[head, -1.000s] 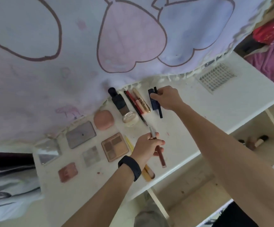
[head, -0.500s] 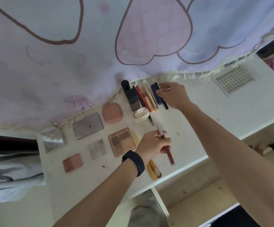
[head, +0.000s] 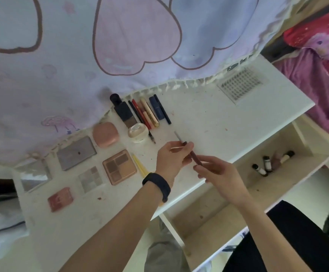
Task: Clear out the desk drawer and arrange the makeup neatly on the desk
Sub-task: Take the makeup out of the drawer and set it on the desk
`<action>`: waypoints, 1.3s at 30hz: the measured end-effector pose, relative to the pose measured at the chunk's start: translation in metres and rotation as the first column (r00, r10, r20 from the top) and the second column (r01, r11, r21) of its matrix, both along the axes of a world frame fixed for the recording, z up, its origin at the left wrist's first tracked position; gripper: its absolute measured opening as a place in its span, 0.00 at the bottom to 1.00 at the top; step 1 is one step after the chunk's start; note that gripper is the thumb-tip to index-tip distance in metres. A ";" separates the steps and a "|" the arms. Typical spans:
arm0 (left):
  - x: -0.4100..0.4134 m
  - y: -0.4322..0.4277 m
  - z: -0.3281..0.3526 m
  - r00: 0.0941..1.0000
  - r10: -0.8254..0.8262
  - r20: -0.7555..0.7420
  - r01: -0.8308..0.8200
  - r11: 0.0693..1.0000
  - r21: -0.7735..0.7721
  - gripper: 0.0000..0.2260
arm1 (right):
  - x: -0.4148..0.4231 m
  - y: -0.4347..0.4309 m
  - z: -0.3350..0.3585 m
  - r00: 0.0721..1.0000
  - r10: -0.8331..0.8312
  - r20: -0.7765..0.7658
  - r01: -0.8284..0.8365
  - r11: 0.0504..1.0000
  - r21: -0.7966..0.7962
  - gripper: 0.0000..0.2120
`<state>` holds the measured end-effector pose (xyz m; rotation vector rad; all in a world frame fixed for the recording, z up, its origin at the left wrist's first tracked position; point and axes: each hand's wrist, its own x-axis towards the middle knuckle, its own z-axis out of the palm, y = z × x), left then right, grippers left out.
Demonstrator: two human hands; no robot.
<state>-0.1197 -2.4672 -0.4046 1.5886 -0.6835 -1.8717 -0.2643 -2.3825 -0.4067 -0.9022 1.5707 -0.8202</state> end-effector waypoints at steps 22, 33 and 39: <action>0.033 -0.003 -0.040 -0.241 -0.222 0.945 0.960 0.086 0.266 0.30 | 0.033 -0.172 -0.043 0.751 0.112 -0.650 -0.246 0.962 -0.119 0.13; 0.028 -0.003 -0.038 -0.179 -0.213 0.961 0.972 0.113 0.206 0.30 | -0.005 -0.112 -0.026 0.906 -0.078 -0.416 0.006 0.985 -0.172 0.11; -0.015 0.017 -0.032 0.029 -0.252 0.967 0.982 0.189 0.020 0.26 | -0.067 0.027 -0.035 0.848 -0.351 -0.396 0.318 0.936 -0.149 0.10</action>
